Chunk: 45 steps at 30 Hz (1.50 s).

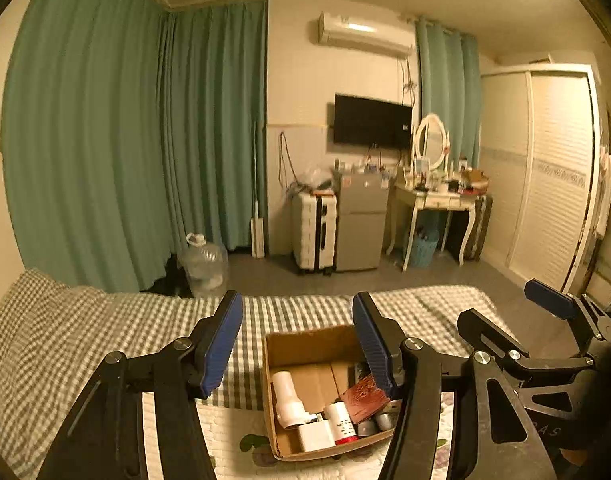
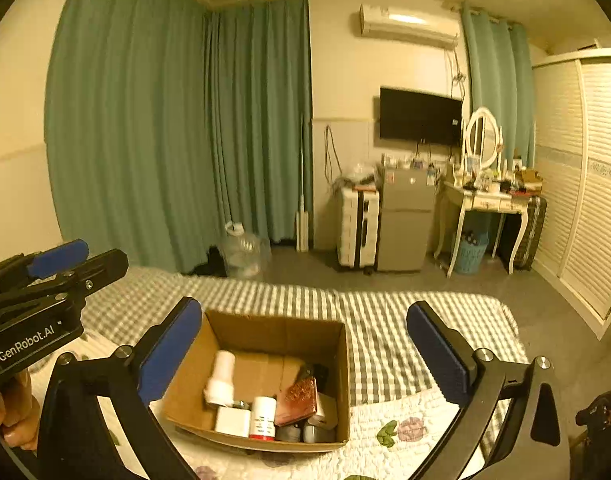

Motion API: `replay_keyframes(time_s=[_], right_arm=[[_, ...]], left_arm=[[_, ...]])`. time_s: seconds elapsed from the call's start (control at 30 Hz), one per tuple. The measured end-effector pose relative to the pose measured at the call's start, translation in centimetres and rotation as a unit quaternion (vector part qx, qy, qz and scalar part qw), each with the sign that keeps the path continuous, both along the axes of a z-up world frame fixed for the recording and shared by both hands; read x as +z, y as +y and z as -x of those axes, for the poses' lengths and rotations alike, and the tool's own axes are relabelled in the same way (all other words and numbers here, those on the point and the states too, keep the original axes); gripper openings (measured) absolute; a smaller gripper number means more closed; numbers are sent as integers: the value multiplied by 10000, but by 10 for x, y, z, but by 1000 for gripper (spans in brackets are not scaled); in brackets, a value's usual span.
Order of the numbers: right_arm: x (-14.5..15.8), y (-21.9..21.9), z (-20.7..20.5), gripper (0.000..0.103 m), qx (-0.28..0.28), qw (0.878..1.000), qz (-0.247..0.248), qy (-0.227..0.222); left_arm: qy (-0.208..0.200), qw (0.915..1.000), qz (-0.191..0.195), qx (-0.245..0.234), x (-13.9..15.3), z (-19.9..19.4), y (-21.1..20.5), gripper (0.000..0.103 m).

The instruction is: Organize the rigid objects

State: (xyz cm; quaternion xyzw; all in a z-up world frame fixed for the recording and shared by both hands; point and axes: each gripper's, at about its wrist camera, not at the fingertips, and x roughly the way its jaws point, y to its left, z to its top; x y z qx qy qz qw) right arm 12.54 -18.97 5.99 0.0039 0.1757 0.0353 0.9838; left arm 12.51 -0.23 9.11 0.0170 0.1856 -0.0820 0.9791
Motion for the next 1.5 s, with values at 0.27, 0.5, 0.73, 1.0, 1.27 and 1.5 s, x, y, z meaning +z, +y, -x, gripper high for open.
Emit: replay_keyframes(time_s=[0.27, 0.5, 0.73, 1.0, 1.27, 1.5], right_arm=[[47, 6, 71, 103, 90, 9991, 105, -410], [56, 13, 125, 103, 187, 9984, 137, -516], [21, 13, 160, 103, 84, 9988, 177, -459], [-21, 2, 162, 103, -182, 9985, 279, -440], [-68, 7, 145, 103, -304, 9966, 680, -339], [-99, 4, 124, 103, -238, 9984, 516, 78]], left_arm=[[-397, 9991, 132, 105, 40, 62, 13, 65], [-508, 9983, 261, 138, 36, 102, 19, 66], [-569, 9978, 296, 193, 1, 123, 23, 66], [-254, 9994, 57, 207, -53, 104, 23, 66], [83, 9990, -416, 150, -108, 86, 13, 66], [266, 9981, -544, 127, -124, 82, 10, 66]])
